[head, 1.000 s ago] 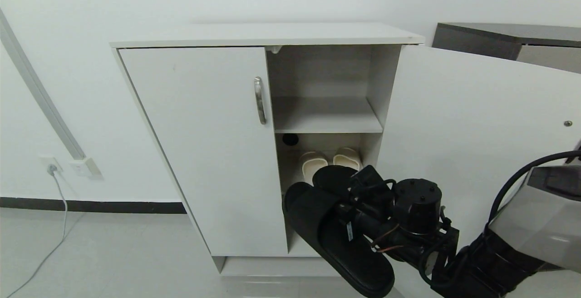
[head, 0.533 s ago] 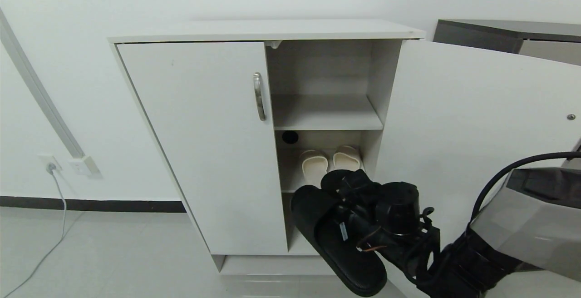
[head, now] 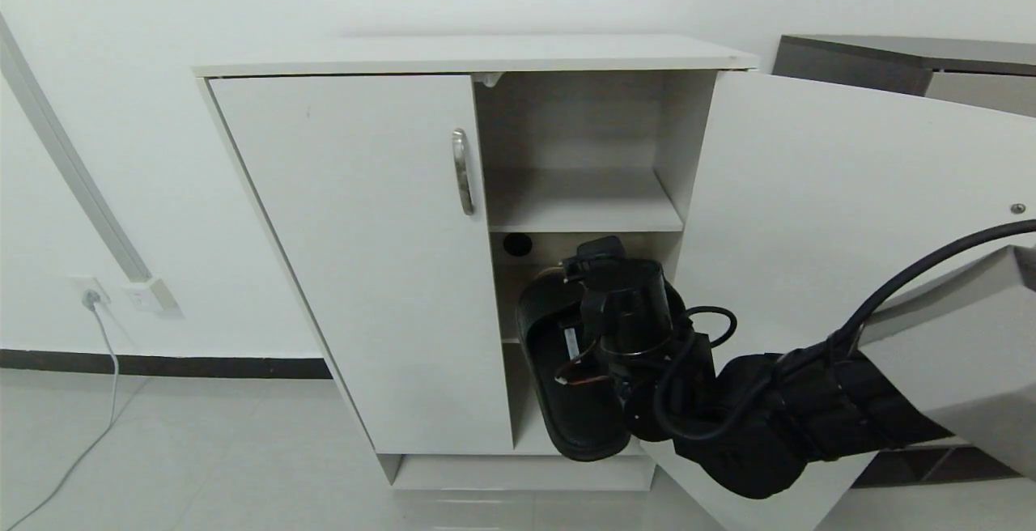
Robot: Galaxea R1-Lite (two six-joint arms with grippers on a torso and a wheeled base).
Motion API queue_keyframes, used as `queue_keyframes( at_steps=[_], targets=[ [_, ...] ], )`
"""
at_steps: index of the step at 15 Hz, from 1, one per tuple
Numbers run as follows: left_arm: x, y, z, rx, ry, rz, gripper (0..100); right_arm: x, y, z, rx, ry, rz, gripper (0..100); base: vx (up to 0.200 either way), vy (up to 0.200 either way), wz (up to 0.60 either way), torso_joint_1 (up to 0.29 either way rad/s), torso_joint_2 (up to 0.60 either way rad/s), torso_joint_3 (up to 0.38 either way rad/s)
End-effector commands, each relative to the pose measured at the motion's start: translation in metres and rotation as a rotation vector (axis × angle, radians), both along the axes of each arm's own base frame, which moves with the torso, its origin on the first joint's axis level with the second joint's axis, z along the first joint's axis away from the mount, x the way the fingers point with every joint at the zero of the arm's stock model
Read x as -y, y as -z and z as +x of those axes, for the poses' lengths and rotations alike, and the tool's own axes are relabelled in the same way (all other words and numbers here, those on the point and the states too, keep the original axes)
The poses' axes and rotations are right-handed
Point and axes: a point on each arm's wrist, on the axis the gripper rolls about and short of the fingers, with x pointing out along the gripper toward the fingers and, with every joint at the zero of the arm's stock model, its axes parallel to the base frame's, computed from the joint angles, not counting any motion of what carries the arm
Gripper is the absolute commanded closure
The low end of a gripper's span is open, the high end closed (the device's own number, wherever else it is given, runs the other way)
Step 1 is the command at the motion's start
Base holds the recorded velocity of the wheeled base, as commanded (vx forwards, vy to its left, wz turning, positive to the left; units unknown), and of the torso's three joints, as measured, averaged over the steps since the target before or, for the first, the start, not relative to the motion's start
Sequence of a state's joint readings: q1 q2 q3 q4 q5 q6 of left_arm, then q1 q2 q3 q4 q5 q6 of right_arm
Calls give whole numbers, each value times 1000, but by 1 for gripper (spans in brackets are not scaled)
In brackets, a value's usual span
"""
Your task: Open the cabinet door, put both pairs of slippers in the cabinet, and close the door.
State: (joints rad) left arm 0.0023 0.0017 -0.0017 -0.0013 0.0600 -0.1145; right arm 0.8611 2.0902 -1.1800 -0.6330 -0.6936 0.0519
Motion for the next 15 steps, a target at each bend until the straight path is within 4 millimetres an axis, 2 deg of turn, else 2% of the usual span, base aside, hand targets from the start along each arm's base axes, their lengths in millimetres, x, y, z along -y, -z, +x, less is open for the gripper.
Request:
queue_keyframes(
  at_steps=[1,4,7,15],
  targets=[
    [0,0,0,0,-1,-1,100,-9,-30,-1,37,-3,52,100,0,0,0,0,0,0],
    [0,0,0,2,1,1,100,-18,-57,4,4,12,110,100,0,0,0,0,0,0],
    [0,0,0,0,3,1,100,-13,-78,10,-9,39,144,100,0,0,0,0,0,0],
    [0,0,0,0,1,1,100,-13,-80,9,-17,83,128,100,0,0,0,0,0,0]
  ],
)
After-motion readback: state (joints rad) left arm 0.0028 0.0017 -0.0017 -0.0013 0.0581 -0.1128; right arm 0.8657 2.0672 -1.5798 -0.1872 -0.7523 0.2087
